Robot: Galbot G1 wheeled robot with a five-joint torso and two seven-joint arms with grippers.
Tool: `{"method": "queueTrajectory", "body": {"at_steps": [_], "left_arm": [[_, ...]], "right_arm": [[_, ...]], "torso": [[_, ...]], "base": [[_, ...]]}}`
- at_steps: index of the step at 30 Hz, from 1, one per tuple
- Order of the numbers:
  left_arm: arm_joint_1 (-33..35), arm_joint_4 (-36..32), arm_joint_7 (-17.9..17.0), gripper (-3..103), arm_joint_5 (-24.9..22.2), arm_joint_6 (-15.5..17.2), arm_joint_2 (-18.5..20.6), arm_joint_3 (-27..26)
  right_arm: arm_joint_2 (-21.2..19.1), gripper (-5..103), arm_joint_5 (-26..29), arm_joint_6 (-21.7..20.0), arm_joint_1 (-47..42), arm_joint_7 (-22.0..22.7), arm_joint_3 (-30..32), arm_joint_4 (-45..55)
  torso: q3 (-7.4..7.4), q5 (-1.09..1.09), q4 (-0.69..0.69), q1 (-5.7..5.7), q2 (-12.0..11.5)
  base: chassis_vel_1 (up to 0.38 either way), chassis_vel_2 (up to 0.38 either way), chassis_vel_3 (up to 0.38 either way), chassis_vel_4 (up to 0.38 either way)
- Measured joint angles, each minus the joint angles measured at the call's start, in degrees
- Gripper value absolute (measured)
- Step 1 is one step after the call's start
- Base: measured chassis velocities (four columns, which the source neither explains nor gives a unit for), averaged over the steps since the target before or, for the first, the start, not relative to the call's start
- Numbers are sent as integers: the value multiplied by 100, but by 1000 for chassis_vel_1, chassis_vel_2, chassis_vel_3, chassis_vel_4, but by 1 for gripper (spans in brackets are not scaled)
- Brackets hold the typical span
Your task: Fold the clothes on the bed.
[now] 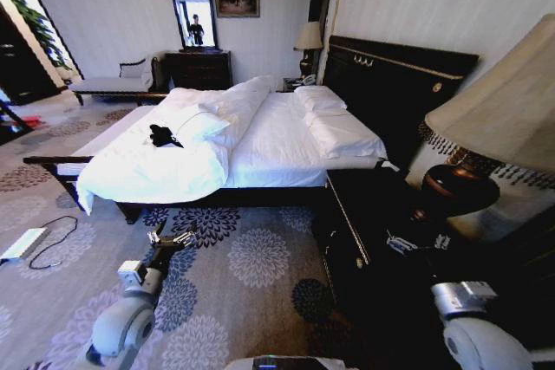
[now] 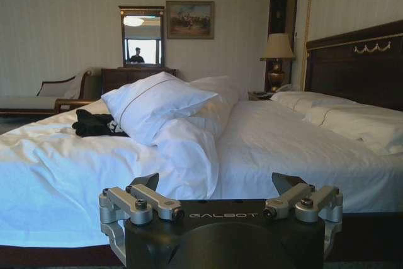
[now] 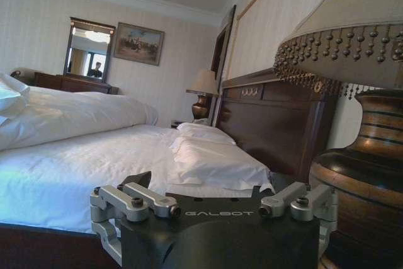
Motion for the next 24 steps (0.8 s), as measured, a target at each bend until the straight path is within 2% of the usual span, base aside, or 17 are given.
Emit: {"method": "queueTrajectory", "body": {"at_steps": [10,16,24], "left_arm": [[103,-11,-20,100,-53,10,92,-6],[79,44,-20,100,-67,3,-65,36],[36,116,-20,100,-169,-9,-31,41]], "right_arm": [[-39,100,80,35,-11,-19,-29,-36],[263,100,77,76,47,-30,-84,-91],[408,100,-65,134,73,-65,-136,-128]], "torso": [[0,-1,1,0,0],[0,0,0,0,0],[0,-1,0,0,0]], "base": [[-17,18,19,-14],[-65,79,61,-82],[-72,87,72,-91]]}}
